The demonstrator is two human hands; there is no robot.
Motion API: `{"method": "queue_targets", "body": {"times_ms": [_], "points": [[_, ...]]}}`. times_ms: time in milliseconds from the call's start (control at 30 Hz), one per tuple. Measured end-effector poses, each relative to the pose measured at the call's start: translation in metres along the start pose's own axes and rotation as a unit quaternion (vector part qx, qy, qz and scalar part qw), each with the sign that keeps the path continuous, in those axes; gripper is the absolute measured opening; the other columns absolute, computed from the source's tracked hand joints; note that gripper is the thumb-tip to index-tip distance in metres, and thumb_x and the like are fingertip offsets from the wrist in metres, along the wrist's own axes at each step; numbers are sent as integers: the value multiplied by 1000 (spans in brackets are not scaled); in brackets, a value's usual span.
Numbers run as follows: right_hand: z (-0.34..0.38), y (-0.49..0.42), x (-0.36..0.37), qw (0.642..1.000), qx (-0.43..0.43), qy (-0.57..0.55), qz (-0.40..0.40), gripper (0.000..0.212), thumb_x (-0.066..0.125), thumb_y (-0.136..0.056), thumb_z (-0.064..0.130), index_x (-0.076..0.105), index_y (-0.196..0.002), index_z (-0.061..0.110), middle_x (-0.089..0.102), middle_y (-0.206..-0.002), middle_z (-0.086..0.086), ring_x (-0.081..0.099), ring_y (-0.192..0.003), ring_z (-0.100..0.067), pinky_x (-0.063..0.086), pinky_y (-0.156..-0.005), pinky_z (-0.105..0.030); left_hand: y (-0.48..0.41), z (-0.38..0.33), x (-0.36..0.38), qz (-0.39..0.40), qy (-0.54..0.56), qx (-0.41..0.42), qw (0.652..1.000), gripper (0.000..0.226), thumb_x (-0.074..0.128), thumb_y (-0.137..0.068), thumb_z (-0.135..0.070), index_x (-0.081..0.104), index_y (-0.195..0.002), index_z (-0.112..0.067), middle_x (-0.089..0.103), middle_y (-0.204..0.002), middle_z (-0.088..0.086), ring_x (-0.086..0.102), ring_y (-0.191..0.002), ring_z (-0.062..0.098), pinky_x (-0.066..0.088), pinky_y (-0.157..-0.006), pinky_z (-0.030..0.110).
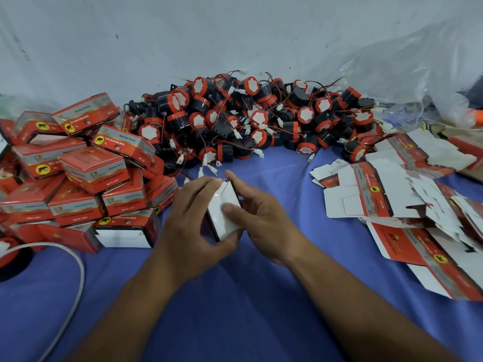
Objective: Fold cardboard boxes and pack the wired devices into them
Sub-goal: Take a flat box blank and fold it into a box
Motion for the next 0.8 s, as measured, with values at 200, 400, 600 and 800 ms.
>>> {"method": "queue_targets", "body": {"times_ms": [200,400,600,800], "points": [[26,-2,-15,908,-153,389,-10,80,77,-87,28,34,-153,18,57,-136,-3,56,-117,-15,46,-99,-29,4,17,-3,41,114,-47,992,67,65,-83,-37,38,-135,-6,42,-147,13,42,-137,20,39,-109,30],[13,7,5,713,-275,635,118,88,80,-73,-3,37,-150,0,61,-129,-13,60,-109,-33,47,-93,-40,16,38,9,204,-28,-22,978,81,74,-76,-32,39,-146,-14,36,-152,1,33,-140,25,36,-112,55],[6,-3,-16,681,-154,716,33,45,69,-91,33,60,-118,-2,45,-146,-21,32,-145,-39,28,-120,-45,6,43,9,147,-163,-13,975,51,92,-59,-21,70,-99,0,57,-115,25,54,-110,45,52,-85,51],[-16,5,-11,780,-15,621,-74,40,51,-100,32,45,-135,12,64,-113,-11,58,-102,-31,43,-79,-38,18,43,22,119,-17,-193,974,51,77,-85,-20,61,-133,-12,68,-117,3,64,-104,18,51,-91,27]]}}
Point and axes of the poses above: each hand's wrist, its own y-axis away from the middle knuckle, its own x-axis out of the palm, z = x × y, the point moved 3 cm from there along -y, towards the middle knuckle
